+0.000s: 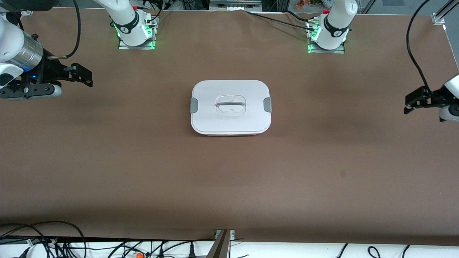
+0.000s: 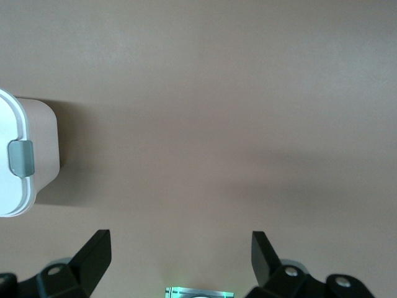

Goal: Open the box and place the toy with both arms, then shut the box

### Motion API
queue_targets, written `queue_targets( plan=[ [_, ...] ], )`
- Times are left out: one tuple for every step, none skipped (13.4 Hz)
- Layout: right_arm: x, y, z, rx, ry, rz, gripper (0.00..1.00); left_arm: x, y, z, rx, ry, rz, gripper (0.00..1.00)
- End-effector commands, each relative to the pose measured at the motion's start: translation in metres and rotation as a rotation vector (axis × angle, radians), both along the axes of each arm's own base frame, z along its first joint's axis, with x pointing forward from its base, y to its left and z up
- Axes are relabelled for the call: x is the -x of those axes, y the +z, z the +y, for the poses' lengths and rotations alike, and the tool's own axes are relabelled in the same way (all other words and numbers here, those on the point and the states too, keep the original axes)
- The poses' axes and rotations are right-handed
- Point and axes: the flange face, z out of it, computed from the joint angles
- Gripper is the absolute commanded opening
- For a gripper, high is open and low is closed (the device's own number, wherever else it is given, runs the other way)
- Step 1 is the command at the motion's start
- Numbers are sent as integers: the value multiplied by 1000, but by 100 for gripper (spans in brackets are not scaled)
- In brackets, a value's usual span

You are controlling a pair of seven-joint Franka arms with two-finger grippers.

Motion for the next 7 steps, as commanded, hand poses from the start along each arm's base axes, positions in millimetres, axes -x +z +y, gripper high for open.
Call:
queue_targets(
  plan=[
    [3, 6, -1, -7, 7, -5, 100, 19, 3, -2, 40, 80, 47, 100],
    [4, 7, -1, -7, 7, 0, 100, 21, 2, -3, 41, 97, 65, 100],
    [4, 6, -2, -7, 6, -2, 100, 23, 4, -3, 41, 118, 64, 100],
    [3, 7, -1, -7, 3, -8, 100, 23, 3, -3, 41, 135, 70, 100],
    [3, 7, -1, -7, 1, -7, 100, 22, -2, 2, 40, 155, 82, 100],
    [4, 6, 0, -6, 6, -5, 100, 20, -6, 4, 37, 163, 94, 100],
    [4, 5, 0, -6, 7, -10, 100, 16, -10, 3, 35, 160, 100, 100]
  ],
)
